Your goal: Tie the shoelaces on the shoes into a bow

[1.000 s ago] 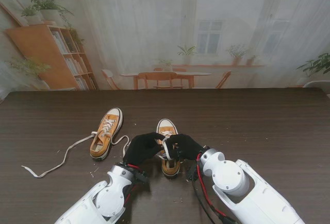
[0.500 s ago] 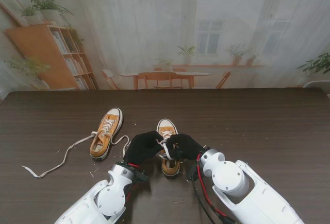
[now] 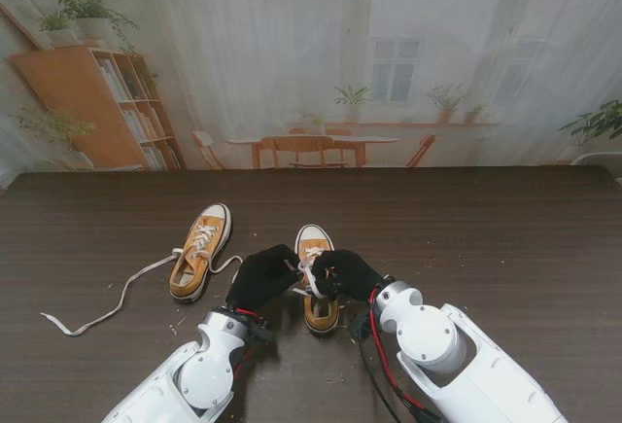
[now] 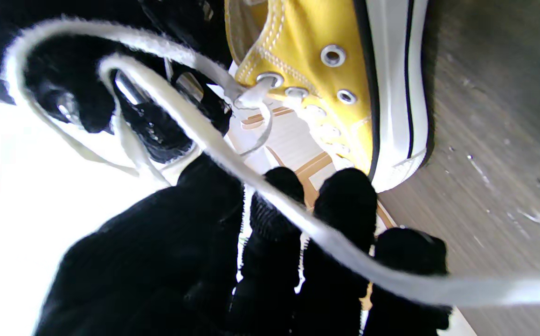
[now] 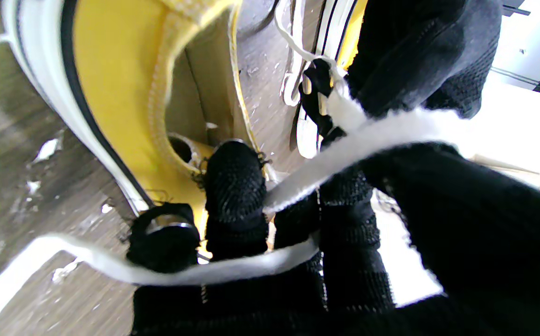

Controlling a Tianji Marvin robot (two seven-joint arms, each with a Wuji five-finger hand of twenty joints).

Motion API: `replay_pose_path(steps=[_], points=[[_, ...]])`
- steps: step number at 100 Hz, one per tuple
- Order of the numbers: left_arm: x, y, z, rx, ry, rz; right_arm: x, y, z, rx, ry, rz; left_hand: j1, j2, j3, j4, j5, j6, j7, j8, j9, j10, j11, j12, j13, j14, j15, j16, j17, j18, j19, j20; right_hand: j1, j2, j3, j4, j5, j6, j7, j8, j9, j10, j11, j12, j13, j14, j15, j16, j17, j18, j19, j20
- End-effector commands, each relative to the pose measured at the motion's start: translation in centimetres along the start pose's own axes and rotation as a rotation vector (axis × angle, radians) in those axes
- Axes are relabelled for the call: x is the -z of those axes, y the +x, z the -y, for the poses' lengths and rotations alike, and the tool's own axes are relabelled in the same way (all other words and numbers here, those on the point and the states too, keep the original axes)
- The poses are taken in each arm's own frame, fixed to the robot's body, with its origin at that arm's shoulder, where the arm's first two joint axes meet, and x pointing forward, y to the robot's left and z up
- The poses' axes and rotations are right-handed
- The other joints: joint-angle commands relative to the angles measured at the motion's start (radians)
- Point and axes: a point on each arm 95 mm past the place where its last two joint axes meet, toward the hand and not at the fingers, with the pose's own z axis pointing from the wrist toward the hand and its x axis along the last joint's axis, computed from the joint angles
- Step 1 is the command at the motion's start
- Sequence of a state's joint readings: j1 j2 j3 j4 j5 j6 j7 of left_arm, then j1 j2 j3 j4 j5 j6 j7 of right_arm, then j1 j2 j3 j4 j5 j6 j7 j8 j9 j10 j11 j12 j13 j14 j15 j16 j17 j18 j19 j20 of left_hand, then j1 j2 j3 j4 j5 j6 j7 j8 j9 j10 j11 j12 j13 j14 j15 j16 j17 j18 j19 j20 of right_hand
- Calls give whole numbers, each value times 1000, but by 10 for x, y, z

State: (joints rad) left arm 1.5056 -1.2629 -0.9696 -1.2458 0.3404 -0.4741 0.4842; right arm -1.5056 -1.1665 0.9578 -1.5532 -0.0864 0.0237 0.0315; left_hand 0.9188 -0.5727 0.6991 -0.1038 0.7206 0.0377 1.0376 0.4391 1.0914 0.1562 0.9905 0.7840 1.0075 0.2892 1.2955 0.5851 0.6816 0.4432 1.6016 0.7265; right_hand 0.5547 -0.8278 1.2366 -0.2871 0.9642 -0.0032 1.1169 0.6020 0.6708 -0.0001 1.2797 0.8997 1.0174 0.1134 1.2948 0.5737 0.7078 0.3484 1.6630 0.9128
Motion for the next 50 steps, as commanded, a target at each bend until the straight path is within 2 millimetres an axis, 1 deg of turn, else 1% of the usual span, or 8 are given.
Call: replay_pose_path(steps=[1, 6, 12, 21, 34, 50], points=[[3, 0, -3, 18, -21, 9, 0, 1, 1, -1, 13, -2, -12, -15, -38, 10, 42, -177, -38, -66, 24, -30, -3, -8, 25, -13, 21, 16, -9, 38, 8, 10, 5, 11, 21, 29, -3, -89, 1, 30, 5, -13, -1, 3, 2, 6, -3, 14, -7, 1, 27, -1], [2, 0, -4, 24, -36, 5, 0, 2, 1, -1, 13, -2, -21, -19, -41, 13, 76, -176, -61, -106, 35, -38, -18, -15, 25, -13, 21, 16, -9, 38, 7, 11, 6, 10, 21, 28, -4, -88, 1, 31, 5, -12, -1, 2, 2, 6, -4, 14, -7, 1, 27, 0], [3, -1, -3, 12, -61, -8, 0, 2, 1, -1, 13, -3, -36, -13, -54, 15, 119, -167, -136, -173, 45, -56, -35, -21, 21, -20, 16, 14, -9, 37, 5, 12, 5, 12, 20, 28, -4, -88, 1, 31, 5, -12, -2, 2, 2, 6, -4, 14, -7, 1, 27, 0], [2, -1, -2, -4, -89, -14, -1, 2, 1, -1, 13, -4, -35, -17, -52, 24, 175, -146, -198, -218, 56, -67, -45, -17, 18, -19, 9, 15, -15, 39, -7, 8, 6, 12, 19, 27, -5, -88, 0, 31, 5, -12, -2, 2, 3, 7, -4, 15, -7, 1, 27, 0], [3, -3, 1, -43, -122, -12, -1, 2, 0, -1, 11, -4, -48, -30, -43, 35, 205, -115, -228, -244, 52, -71, -52, -9, 3, -22, -5, 15, -28, 40, -25, 3, 6, 13, 17, 26, -5, -89, -1, 31, 4, -12, -3, 2, 3, 8, -4, 15, -7, 1, 27, 1], [4, -4, 3, -67, -126, -6, -2, 3, 1, 2, 7, -11, -44, -12, -46, 39, 211, -97, -268, -270, 51, -71, -58, -5, 0, -25, -9, 21, -31, 39, -29, 3, 6, 14, 16, 24, -5, -91, -2, 30, 4, -12, -3, 2, 4, 7, -3, 15, -5, 1, 28, 1]])
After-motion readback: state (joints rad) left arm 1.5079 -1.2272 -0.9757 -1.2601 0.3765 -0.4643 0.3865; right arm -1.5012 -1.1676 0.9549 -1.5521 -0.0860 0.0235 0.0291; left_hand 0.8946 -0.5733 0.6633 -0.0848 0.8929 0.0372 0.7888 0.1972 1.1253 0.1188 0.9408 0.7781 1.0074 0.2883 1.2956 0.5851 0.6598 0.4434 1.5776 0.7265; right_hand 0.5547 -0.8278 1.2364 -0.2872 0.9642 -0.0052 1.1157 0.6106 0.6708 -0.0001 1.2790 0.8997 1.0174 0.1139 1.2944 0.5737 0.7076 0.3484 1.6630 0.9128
